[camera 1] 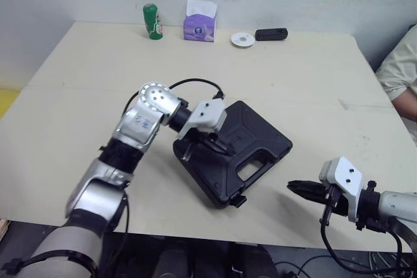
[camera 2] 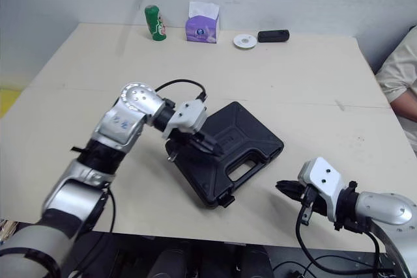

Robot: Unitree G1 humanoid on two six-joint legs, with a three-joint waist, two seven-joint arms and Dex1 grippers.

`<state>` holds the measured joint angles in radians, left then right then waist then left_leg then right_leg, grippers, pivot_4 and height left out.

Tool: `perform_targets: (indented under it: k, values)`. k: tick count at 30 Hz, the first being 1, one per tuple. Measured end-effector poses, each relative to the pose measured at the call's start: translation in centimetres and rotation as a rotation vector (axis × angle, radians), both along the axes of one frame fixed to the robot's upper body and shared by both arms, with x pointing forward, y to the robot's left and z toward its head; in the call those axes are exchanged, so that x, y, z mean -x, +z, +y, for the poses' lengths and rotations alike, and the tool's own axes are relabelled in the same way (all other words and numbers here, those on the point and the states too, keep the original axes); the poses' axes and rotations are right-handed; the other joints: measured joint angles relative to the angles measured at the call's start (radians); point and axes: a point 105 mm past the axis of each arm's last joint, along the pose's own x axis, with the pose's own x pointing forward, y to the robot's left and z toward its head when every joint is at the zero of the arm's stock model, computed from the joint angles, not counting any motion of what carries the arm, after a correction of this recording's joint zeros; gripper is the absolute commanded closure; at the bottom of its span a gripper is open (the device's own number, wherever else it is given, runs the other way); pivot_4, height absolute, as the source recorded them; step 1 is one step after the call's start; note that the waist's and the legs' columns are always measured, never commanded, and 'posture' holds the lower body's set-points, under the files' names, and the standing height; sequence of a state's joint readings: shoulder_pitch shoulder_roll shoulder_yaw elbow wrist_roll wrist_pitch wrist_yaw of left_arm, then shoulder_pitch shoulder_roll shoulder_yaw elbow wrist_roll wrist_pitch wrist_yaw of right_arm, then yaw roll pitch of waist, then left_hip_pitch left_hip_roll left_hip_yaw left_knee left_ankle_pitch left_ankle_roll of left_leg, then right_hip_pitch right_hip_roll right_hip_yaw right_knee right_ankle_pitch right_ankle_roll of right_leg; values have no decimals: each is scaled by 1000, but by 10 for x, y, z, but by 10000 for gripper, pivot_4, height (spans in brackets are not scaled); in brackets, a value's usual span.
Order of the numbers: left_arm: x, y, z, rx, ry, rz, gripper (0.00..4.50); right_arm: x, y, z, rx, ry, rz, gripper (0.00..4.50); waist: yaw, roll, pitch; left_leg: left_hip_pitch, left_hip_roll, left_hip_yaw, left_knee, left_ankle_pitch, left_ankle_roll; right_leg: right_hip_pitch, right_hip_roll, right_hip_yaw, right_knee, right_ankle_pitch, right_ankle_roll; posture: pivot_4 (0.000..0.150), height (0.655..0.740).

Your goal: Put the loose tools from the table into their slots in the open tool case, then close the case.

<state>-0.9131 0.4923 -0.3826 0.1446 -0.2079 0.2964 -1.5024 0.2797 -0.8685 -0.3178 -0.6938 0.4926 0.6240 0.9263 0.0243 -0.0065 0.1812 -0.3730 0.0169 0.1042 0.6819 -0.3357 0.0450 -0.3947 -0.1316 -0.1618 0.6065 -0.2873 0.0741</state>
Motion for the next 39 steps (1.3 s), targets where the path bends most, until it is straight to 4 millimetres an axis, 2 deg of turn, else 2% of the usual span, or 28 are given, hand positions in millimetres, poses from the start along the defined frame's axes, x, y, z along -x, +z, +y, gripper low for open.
perform_targets:
  k: [5,11,21,23,26,39]
  values:
    - [26,-33,6,-92,-72,49,44576,20,-4,31,-45,117,63,45000,3,0,0,0,0,0,0,0,0,1,0,0,-2,0,0,1500,7316]
    - [31,-40,-1,-114,-153,-60,44576,24,-17,55,-63,187,99,45000,4,1,0,1,0,0,0,-1,0,2,0,0,-3,0,0,1500,7316]
    - [31,-45,-4,-128,-234,-266,44576,17,-30,74,-71,246,115,45000,2,5,-14,7,0,-1,0,-3,2,7,0,1,-5,0,0,1500,7316]
    - [30,-45,-6,-126,-230,-271,44576,13,-31,78,-79,254,108,45000,2,8,-16,10,0,-2,0,-7,8,11,-1,1,-6,1,1,1500,7316]
    - [28,-45,-7,-123,-213,-281,44576,6,-30,86,-98,257,92,45000,3,9,-16,16,1,-3,0,-10,9,18,-1,0,-10,1,2,1500,7316]
    - [20,-45,-5,-134,-172,-277,44576,-10,-28,94,-138,253,111,45000,0,12,-17,16,1,-5,-1,-10,9,19,-1,0,-11,1,3,1500,7316]
